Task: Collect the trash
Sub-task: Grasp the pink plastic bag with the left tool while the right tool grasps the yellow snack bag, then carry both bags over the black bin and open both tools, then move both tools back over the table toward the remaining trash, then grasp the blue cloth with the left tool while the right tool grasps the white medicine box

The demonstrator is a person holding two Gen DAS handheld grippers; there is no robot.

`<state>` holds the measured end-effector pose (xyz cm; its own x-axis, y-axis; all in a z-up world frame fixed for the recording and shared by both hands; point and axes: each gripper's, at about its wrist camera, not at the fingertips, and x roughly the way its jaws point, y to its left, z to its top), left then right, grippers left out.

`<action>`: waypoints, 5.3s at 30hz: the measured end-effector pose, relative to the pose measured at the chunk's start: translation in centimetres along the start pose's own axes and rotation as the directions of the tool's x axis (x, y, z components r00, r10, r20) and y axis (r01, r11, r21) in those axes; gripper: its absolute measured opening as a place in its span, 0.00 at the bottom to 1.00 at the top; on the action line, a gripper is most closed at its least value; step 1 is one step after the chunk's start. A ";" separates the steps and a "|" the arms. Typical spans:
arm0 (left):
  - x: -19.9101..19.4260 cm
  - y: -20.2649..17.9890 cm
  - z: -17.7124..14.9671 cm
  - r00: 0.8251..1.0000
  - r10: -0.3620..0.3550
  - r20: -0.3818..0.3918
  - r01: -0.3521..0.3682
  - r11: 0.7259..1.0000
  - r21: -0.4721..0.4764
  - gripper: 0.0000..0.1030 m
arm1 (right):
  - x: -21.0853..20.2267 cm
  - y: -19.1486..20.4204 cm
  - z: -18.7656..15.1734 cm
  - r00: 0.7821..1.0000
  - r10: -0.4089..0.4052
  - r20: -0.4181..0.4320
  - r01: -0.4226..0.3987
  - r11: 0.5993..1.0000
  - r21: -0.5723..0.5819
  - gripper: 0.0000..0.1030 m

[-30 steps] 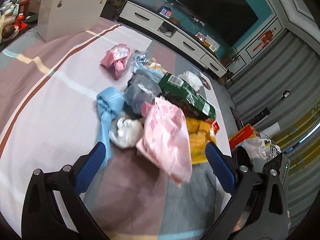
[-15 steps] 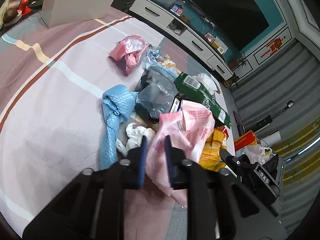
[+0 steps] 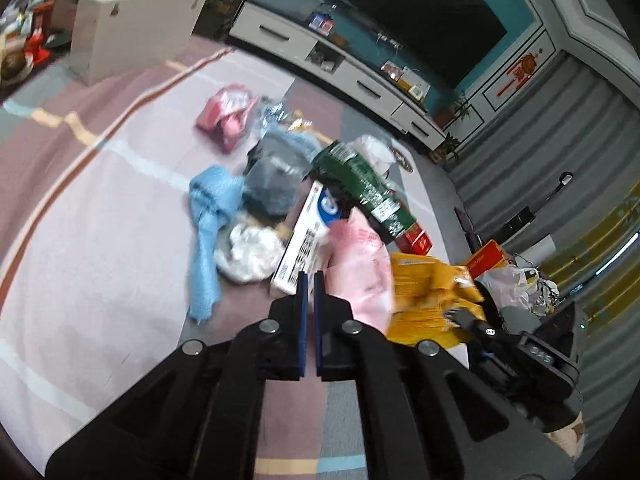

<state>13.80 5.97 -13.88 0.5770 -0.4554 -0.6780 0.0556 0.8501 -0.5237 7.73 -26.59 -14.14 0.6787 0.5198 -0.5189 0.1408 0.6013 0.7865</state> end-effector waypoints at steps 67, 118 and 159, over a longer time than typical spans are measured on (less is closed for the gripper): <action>16.0 -32.5 -9.5 0.953 -0.091 -0.289 0.250 0.774 0.582 0.65 | -16.2 -15.6 4.4 0.844 -0.356 0.401 0.323 0.935 0.150 0.37; -5.7 4.5 -3.5 0.991 0.125 0.037 -0.129 0.984 0.122 0.97 | -2.2 4.4 -6.6 0.954 -0.295 0.053 0.288 0.854 -0.433 0.72; 4.5 4.9 5.7 0.969 0.246 0.034 -0.246 0.932 0.265 0.97 | 16.2 9.1 -2.6 0.894 -0.445 -0.062 0.365 0.800 -0.476 0.42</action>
<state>21.32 9.61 -16.54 0.6007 -0.2234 -0.7676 0.1258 0.9746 -0.1852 18.11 -11.06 -16.26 0.4987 0.2350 -0.8343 0.0172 0.9597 0.2806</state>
